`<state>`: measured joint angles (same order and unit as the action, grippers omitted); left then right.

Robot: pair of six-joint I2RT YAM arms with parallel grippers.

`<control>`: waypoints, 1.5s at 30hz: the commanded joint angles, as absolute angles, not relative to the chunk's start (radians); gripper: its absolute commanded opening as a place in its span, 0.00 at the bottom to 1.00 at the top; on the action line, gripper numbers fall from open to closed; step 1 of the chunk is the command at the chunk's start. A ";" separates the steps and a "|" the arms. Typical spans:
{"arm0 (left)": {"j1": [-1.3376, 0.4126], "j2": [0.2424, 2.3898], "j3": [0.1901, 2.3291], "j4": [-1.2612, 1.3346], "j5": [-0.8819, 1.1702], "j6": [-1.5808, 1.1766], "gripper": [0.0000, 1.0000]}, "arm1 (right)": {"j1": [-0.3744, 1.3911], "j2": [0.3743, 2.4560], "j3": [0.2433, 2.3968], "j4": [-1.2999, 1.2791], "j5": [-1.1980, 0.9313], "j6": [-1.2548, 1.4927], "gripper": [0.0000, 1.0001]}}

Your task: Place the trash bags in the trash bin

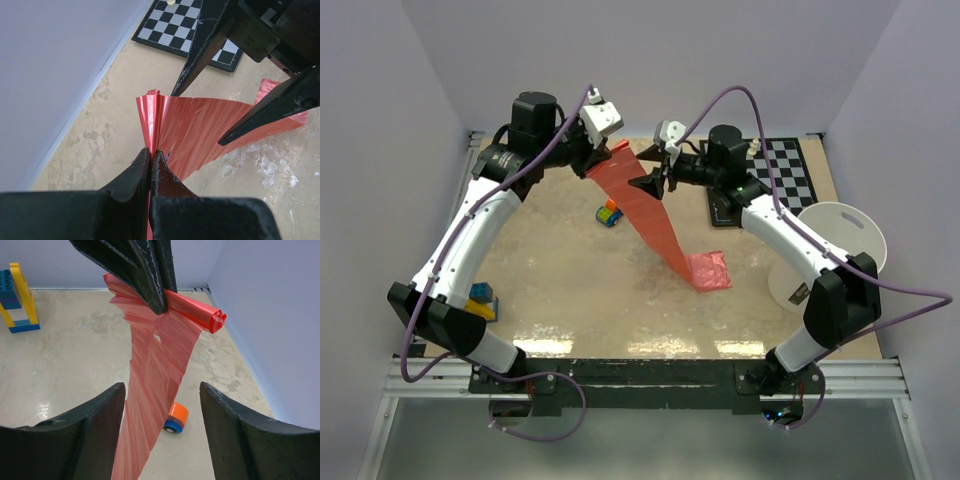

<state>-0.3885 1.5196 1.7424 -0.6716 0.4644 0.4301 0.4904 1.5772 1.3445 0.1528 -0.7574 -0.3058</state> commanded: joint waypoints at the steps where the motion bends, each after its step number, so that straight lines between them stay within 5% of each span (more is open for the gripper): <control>1: -0.385 1.476 1.750 -0.650 0.462 0.419 0.00 | 0.489 1.574 1.397 0.256 -0.799 -0.220 0.62; 11: -0.385 1.465 1.726 -0.638 0.468 0.394 0.00 | 0.491 1.617 1.407 0.319 -0.799 -0.115 0.30; 19: -0.385 1.466 1.721 -0.624 0.485 0.371 0.00 | 0.491 1.625 1.411 0.299 -0.764 -0.121 0.27; 28: -0.385 1.462 1.694 -0.608 0.482 0.334 0.00 | 0.492 1.621 1.411 0.292 -0.764 -0.129 0.00; 38: -0.328 1.542 1.691 -0.467 0.635 -0.085 0.00 | 0.574 1.617 1.437 0.192 -0.539 -0.284 0.00; 45: -0.197 1.581 1.621 -0.356 0.584 -0.322 0.00 | 0.808 1.482 1.335 0.086 -0.405 -0.571 0.00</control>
